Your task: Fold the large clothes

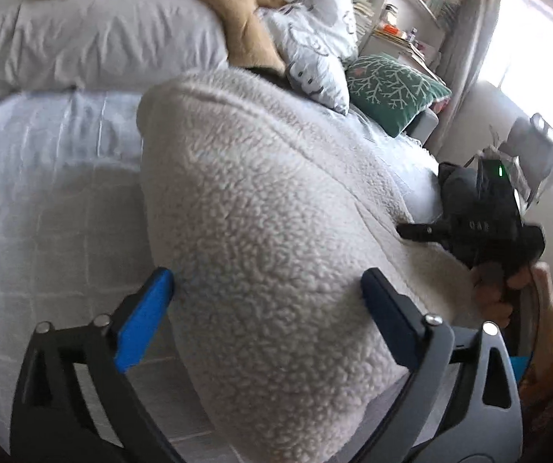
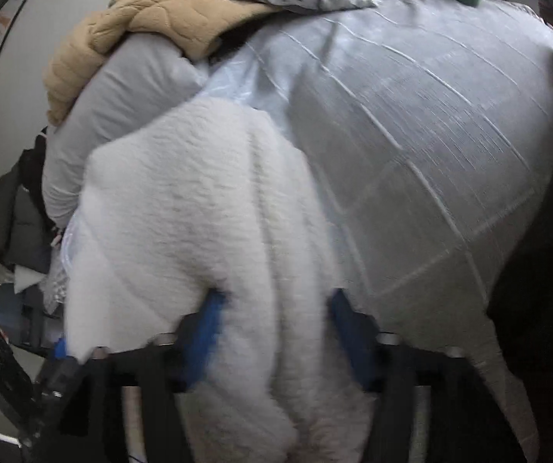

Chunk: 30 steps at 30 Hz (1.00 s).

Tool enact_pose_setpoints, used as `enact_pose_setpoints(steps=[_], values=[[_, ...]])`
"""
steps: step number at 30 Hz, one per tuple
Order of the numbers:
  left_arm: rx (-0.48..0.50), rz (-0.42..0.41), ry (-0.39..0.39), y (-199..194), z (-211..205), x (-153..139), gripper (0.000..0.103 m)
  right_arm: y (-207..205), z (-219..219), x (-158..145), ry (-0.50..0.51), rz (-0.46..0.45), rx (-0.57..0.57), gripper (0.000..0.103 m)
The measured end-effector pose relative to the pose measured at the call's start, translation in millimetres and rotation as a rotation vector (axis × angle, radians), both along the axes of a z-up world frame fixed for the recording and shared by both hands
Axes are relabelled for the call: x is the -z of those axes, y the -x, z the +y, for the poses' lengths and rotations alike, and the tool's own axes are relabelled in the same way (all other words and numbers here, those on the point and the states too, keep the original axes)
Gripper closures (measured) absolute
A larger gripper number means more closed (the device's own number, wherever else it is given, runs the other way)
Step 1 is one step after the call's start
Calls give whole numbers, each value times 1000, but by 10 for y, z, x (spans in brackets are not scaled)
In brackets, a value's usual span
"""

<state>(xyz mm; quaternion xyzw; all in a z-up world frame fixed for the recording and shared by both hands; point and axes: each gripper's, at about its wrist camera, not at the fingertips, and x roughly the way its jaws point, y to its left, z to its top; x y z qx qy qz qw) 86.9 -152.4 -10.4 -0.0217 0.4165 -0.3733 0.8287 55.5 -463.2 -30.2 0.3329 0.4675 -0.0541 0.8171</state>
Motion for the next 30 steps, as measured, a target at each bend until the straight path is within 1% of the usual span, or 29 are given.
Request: enact_pose_setpoints(steps=[1, 2, 3, 5, 6, 8, 11, 12, 13, 14, 15, 17, 19, 21, 23, 26, 28, 30], values=[[-7, 46, 21, -62, 41, 43, 3, 12, -11, 15, -17, 3, -5, 23], [-20, 97, 46, -127, 90, 89, 2, 18, -11, 27, -30, 3, -14, 23], [-26, 128, 61, -150, 124, 107, 2, 19, -3, 47, -47, 4, -26, 23], [-39, 217, 108, -244, 207, 204, 1, 5, 9, 123, -99, 12, -39, 23], [-42, 272, 142, -289, 253, 274, 1, -6, 1, 173, -127, 14, -34, 23], [-54, 380, 227, -357, 341, 435, 0, -13, 8, 209, -146, 7, -30, 23], [-77, 455, 312, -377, 437, 600, 0, -31, 34, 242, -179, -5, -32, 29], [-80, 476, 339, -378, 462, 649, 0, -41, 40, 258, -199, -15, -34, 33], [-84, 484, 355, -368, 474, 674, 1, -31, 33, 268, -217, -22, -36, 37], [-84, 475, 358, -340, 474, 667, 3, -35, 56, 270, -232, -29, -37, 39], [-82, 455, 349, -307, 472, 624, 8, -37, 80, 251, -233, -37, -42, 41], [-72, 417, 335, -230, 474, 501, 14, -43, 195, 161, -185, -42, -60, 42], [-70, 389, 318, -174, 492, 374, 16, -77, 294, 55, -144, -44, -87, 42], [-84, 360, 293, -125, 566, 257, 16, -98, 433, -58, -119, -45, -112, 42], [-99, 337, 281, -86, 683, 135, 16, -147, 628, -139, -146, -62, -169, 44], [-119, 307, 252, -51, 963, -30, 16, -212, 932, -257, -110, -61, -241, 44], [-116, 317, 233, -58, 1089, -14, 16, -242, 1091, -258, -106, -44, -279, 44], [-110, 346, 194, -55, 1152, 117, 16, -282, 1201, -188, -92, -9, -286, 43]])
